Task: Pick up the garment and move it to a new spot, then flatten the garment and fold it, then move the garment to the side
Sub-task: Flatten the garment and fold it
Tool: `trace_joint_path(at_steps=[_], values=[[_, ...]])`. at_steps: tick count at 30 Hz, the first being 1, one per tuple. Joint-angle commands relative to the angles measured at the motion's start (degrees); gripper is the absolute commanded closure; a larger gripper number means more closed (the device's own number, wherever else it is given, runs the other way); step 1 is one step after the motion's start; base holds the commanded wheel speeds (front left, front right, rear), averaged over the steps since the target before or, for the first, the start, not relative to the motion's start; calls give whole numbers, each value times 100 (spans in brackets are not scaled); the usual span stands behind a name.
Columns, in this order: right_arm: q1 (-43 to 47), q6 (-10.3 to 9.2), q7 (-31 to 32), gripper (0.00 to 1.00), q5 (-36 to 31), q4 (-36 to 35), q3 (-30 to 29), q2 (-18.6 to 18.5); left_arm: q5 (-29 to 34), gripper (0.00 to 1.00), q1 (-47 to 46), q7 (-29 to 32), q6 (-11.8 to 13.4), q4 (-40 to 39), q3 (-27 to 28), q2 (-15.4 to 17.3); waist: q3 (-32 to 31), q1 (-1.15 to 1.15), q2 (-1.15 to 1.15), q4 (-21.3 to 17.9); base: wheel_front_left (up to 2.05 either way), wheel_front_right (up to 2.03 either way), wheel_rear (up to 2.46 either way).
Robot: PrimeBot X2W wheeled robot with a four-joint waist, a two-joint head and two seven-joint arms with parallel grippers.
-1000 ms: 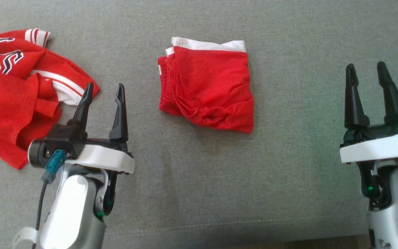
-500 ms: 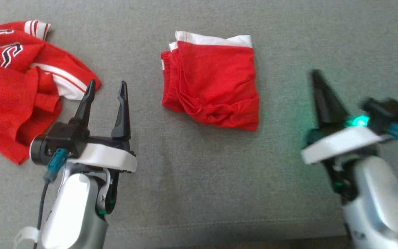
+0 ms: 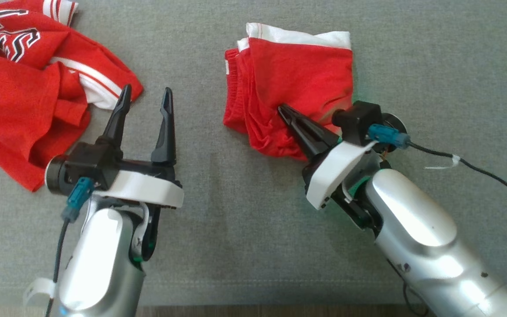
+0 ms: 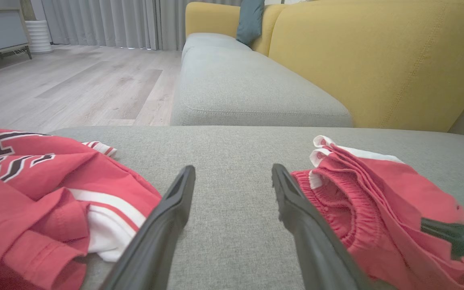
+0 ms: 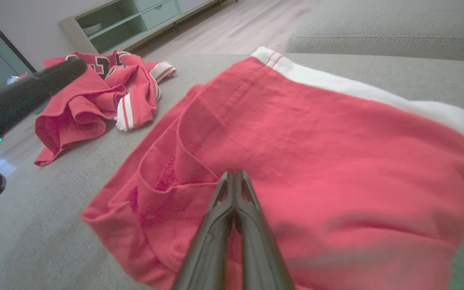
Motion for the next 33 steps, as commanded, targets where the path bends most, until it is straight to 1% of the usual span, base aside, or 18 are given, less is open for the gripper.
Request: trace_joint_path(at_steps=[1,4,11,20,29,33], values=[[-123,-4,-4,100,84,-96,129,34,45,0,-191,-29,4,-181,128,51,13,0,0,15,0,0,0],[-273,-4,12,100,230,142,366,23,50,0,-205,-29,3,-174,115,34,18,0,0,31,0,0,0],[-450,-4,53,100,665,391,797,7,57,0,-228,-29,-15,-174,111,6,35,0,0,39,0,0,0],[-538,-4,341,100,1353,323,1444,-83,66,0,-237,-29,-23,-167,122,-27,46,0,0,26,0,0,0],[-632,-4,315,100,1598,299,1680,-196,74,0,-227,-29,-26,-155,136,-50,26,0,0,25,0,0,0],[-645,-4,355,100,1747,214,1910,-236,84,0,-224,-29,-23,-157,142,-59,20,0,0,31,0,0,0]])
